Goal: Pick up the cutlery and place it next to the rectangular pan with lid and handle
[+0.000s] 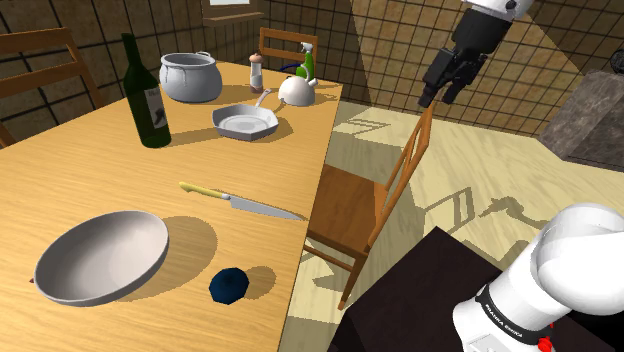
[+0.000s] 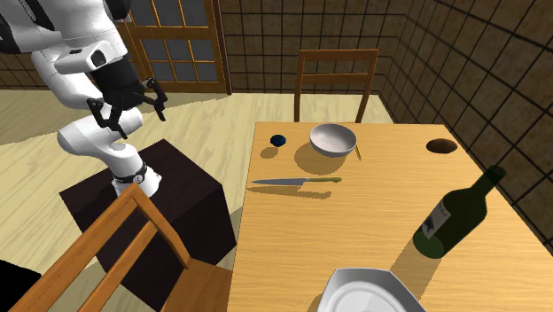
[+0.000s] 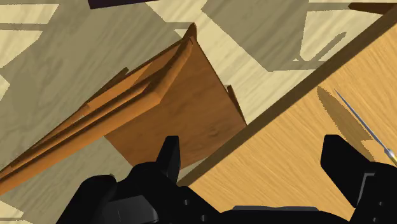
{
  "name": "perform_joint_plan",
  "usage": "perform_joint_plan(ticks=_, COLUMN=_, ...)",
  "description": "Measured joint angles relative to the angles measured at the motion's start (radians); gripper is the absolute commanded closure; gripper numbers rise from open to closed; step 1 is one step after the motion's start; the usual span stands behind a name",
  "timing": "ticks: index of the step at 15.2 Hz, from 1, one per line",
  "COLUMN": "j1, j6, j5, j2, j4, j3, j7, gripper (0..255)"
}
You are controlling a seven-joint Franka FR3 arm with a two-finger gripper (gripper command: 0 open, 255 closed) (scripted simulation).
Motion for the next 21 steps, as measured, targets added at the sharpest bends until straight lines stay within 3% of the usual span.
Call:
perform_joint_plan(ticks=3, j1=0.01, j6=0.027, j5=0.004, j2=0.035, j4=0.004, j3=0.009, j7=-0.009, gripper=0)
perform_joint_plan(ticks=12, j1=0.073, j6=0.221, j5=0.017, j2=0.296, j4=0.047, j3=0.077, j7=-0.069, gripper=0)
perform_joint_plan(ticks=21, j1=0.125, j6=0.368, j5=-0.012, j2=0.602, j4=0.18, j3=0.152, j7=-0.116, gripper=0)
